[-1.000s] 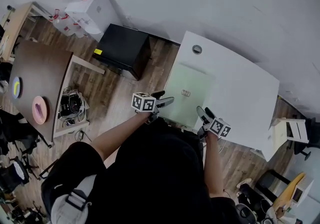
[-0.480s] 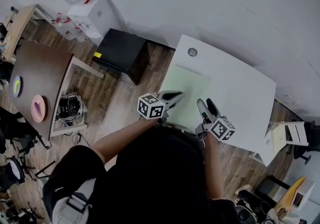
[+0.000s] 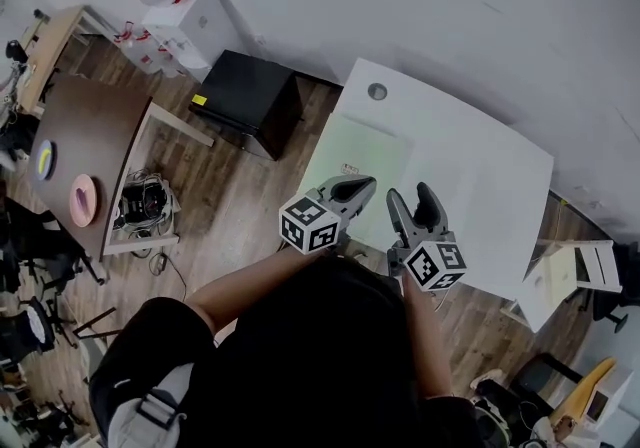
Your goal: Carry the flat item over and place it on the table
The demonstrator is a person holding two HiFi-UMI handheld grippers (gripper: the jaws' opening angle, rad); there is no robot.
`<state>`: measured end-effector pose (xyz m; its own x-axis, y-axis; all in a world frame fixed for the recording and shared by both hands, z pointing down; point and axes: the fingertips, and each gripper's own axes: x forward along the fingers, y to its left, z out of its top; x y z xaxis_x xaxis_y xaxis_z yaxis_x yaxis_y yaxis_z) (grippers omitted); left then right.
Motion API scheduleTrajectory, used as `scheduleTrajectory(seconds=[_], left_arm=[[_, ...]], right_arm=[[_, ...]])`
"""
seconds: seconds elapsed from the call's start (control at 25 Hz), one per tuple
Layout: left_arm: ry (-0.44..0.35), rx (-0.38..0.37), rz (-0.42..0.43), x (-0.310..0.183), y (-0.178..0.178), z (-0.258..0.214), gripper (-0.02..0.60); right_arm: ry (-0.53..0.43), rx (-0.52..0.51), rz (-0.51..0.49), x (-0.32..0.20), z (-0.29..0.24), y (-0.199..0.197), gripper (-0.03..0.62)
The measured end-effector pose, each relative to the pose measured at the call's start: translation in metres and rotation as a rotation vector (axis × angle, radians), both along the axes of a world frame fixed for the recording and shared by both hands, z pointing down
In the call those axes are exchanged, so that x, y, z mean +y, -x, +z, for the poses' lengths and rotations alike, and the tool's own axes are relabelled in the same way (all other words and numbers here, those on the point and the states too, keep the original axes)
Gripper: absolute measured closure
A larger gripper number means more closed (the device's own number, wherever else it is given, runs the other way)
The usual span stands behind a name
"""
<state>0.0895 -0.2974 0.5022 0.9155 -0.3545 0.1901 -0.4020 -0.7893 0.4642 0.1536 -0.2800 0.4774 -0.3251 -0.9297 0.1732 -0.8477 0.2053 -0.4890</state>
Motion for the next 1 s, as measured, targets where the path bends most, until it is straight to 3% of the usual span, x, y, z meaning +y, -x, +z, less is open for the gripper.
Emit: scheduleTrajectory(seconds=[0.12, 0.24, 0.28, 0.64, 1.0], left_arm=[[-0.072, -0.014, -0.051, 0.012, -0.011, -0.016, 0.568], [-0.129, -0.030, -0.106, 0.020, -0.014, -0.025, 0.568], [-0.139, -0.035, -0.125, 0.024, -0.014, -0.026, 0.568], [-0.218, -0.074, -0.269, 0.058, -0.024, -0.031, 0.568], [-0.314, -0.103, -0.315, 0.078, -0.035, -0.046, 0.568]], right_arm=[[-0.039, 0.053, -0.004, 0.015, -0.012, -0.008, 0.292], [-0.077, 0.099, -0.002, 0.028, -0.019, -0.012, 0.481], [-0.084, 0.107, -0.006, 0.032, -0.020, -0.012, 0.516], [-0.124, 0.238, -0.030, 0.064, -0.024, -0.017, 0.545], [-0.177, 0.319, -0.040, 0.079, -0.035, -0.016, 0.556]])
